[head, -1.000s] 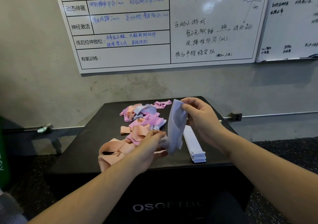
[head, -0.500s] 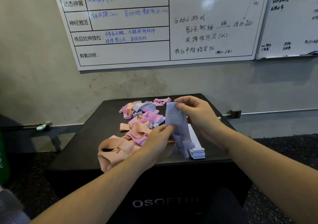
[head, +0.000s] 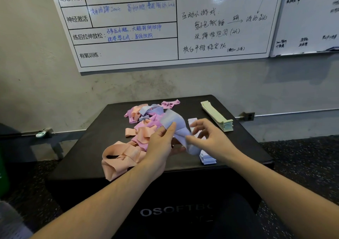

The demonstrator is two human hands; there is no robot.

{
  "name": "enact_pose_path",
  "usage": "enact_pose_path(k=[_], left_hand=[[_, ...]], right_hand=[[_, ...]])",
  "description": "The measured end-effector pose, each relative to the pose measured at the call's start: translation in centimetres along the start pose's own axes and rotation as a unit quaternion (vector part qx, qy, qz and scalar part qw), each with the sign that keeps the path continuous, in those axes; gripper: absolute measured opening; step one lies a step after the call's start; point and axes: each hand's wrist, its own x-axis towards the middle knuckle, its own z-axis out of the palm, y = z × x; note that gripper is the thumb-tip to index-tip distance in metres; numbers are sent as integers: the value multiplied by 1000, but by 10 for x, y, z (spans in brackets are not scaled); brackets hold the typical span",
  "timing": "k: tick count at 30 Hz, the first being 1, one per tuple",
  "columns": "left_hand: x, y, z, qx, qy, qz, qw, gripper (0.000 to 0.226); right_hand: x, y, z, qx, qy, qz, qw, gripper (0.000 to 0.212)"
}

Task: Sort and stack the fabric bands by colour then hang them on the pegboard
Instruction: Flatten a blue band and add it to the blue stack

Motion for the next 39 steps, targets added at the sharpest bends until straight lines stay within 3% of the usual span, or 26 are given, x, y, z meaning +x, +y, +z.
enact_pose_path(k=[5, 9, 18, 20, 23, 32, 38, 39], left_hand=[[-4, -2, 3, 45, 23, 12, 999, 23], [-10, -7, 4, 110, -8, 54, 992, 22], [-18, -13, 14, 176, 6, 154, 972, 11], [-18, -16, 14, 195, 6, 187, 963, 12], [-22, -17, 16, 193, -3, 184, 964, 13], [-28, -18, 20, 159, -11, 166, 973, 13], [-31, -17, 20, 143, -3, 157, 977, 18], [-29, -16, 19, 138, 9, 150, 979, 21]], right_hand=[[-8, 17, -1, -56, -64, 63, 994, 18], [-15, 22, 0, 3, -35, 69, 997, 12], [-22, 25, 8, 38, 55, 58, 996, 39], [-22, 24, 6, 39, 59, 51, 996, 28], [-26, 21, 6, 25, 38, 50, 998, 16], [-38, 27, 9, -107, 98, -18, 989, 20], [-36, 17, 14, 24, 99, 75, 992, 5], [-35, 16, 15, 61, 87, 96, 990, 11]])
